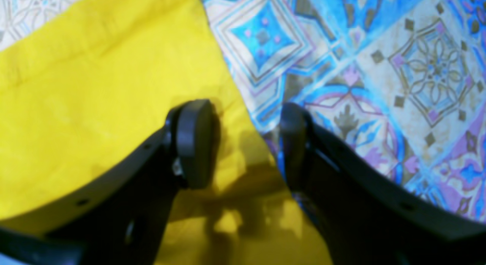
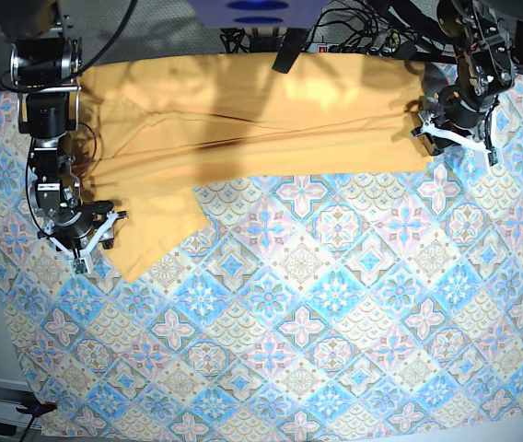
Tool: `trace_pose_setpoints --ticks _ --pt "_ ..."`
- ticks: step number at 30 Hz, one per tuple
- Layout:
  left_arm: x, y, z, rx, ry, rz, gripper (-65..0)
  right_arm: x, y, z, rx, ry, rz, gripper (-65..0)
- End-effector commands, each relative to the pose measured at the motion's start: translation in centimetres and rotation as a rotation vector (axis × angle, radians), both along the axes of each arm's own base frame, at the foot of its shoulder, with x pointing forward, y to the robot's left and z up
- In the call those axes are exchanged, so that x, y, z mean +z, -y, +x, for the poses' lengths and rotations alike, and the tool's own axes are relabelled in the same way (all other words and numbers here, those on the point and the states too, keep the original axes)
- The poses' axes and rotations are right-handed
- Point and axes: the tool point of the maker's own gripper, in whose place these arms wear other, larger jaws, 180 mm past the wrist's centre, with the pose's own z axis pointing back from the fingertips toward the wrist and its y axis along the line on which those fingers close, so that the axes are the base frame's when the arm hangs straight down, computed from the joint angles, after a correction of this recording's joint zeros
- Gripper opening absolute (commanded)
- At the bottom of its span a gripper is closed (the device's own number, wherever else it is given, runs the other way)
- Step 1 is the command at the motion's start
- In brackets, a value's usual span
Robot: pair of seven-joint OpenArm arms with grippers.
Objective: Fold the T-shirt properly
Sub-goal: 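Grasp the folded shirt's end with the right gripper and fold it inward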
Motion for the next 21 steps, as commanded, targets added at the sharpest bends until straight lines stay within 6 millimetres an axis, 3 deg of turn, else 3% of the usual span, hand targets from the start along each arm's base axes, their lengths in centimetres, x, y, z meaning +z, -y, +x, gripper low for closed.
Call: trace_pose_setpoints --ticks 1,4,10,15,21 --pt "0.9 -0.3 0.7 -0.008 0.035 0.015 -38.2 1.1 0.8 1.0 -0.005 0.027 -0.017 -36.9" --pt "0.9 -0.3 0.7 -0.008 0.035 0.015 -38.2 0.7 0.9 0.6 -0.006 0.016 -0.015 -40.5" --pt "0.9 -0.3 0.7 -0.007 0.038 0.016 -38.2 0.9 0.8 0.7 -0.004 0.02 -0.015 -65.0" --pt "1.0 -0.3 0.8 -0.007 0.04 0.017 -38.2 1.8 0.5 0.6 0.005 0.059 -0.014 -65.0" --pt "1.0 -0.3 0.8 -0.006 0.042 0.018 -38.2 6.1 1.1 -0.1 -0.005 0.146 -0.049 -65.0"
